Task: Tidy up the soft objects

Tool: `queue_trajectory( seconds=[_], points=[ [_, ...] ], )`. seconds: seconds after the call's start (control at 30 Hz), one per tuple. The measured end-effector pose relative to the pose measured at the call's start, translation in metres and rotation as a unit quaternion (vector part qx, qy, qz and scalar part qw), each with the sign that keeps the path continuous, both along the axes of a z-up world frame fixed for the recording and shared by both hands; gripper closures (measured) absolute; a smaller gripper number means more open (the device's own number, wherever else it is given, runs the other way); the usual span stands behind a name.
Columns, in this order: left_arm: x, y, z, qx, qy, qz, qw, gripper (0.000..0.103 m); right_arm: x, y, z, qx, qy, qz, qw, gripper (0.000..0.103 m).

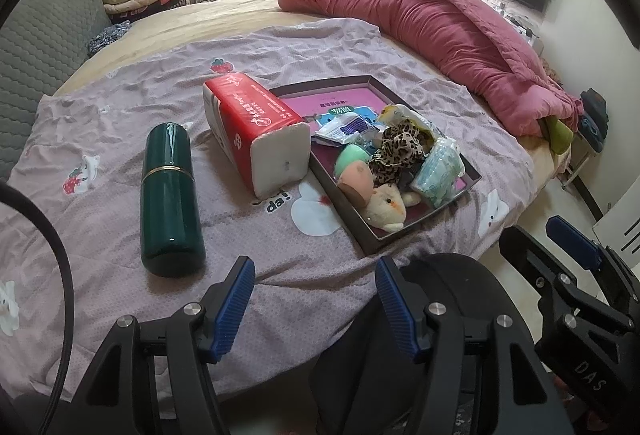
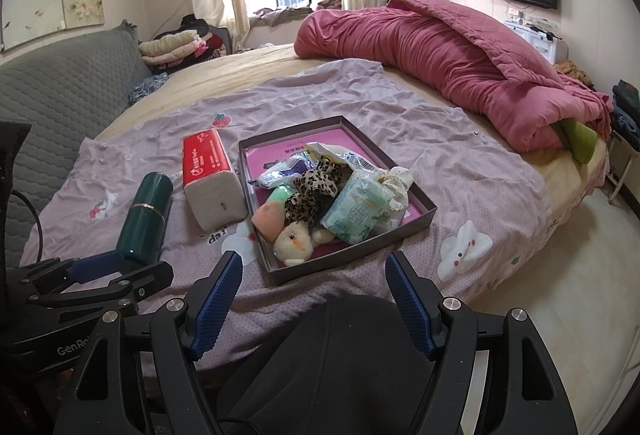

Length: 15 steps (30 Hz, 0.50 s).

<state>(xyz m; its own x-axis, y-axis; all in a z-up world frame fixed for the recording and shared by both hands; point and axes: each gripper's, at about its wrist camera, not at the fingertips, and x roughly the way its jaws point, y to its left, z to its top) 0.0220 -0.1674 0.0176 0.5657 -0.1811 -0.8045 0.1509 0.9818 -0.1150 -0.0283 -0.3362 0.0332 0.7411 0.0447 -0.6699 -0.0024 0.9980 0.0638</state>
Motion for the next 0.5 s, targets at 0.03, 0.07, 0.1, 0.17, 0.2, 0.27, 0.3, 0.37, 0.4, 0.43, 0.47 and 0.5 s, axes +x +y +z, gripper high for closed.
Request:
queue_trajectory(
  seconds=[0.03, 0.07, 0.1, 0.17, 0.2, 0.27, 0.3, 0.37, 0.4, 0.43, 0.47, 0.5],
  points=[
    [0.000, 0.000, 0.000, 0.001, 0.000, 0.000, 1.0000, 0.041, 0.000, 0.000, -0.001, 0.000, 0.000, 0.000, 1.000, 0.028],
    [0.000, 0.000, 0.000, 0.000, 0.000, 0.001, 1.0000, 0.041, 0.000, 0.000, -0.002, 0.000, 0.000, 0.000, 1.000, 0.028],
    [0.001, -0.001, 0.000, 0.000, 0.000, 0.001, 1.0000, 0.041, 0.000, 0.000, -0.001, 0.000, -0.001, 0.000, 1.000, 0.028],
    [0.000, 0.001, 0.001, -0.001, -0.002, 0.003, 1.0000, 0.041, 0.000, 0.001, -0.001, 0.000, -0.001, 0.000, 1.000, 0.028],
    [0.001, 0.002, 0.000, -0.003, -0.002, 0.005, 1.0000, 0.041, 0.000, 0.001, -0.002, 0.000, -0.001, 0.001, 1.000, 0.028],
    [0.001, 0.005, 0.000, -0.009, -0.003, 0.005, 0.9999, 0.041, -0.001, 0.001, 0.000, -0.003, -0.004, 0.002, 1.000, 0.028],
    [0.001, 0.007, 0.001, -0.012, -0.004, 0.006, 0.9999, 0.041, -0.001, 0.004, 0.001, -0.006, -0.008, 0.006, 1.000, 0.028],
    [0.001, 0.015, 0.002, -0.024, -0.007, 0.008, 0.9997, 0.041, -0.001, 0.012, 0.006, -0.021, -0.017, 0.019, 0.999, 0.028],
    [0.001, 0.021, 0.004, -0.027, -0.010, 0.011, 0.9995, 0.041, -0.001, 0.020, 0.010, -0.029, -0.025, 0.032, 0.999, 0.028],
    [0.002, 0.033, 0.007, -0.029, -0.018, 0.020, 0.9992, 0.041, 0.000, 0.032, 0.015, -0.033, -0.032, 0.052, 0.998, 0.028],
    [0.003, 0.047, 0.010, -0.033, -0.023, 0.033, 0.9986, 0.041, 0.002, 0.044, 0.020, -0.035, -0.038, 0.072, 0.996, 0.028],
    [0.004, 0.059, 0.011, -0.036, -0.024, 0.045, 0.9980, 0.041, 0.005, 0.054, 0.023, -0.037, -0.042, 0.087, 0.995, 0.028]
  ],
)
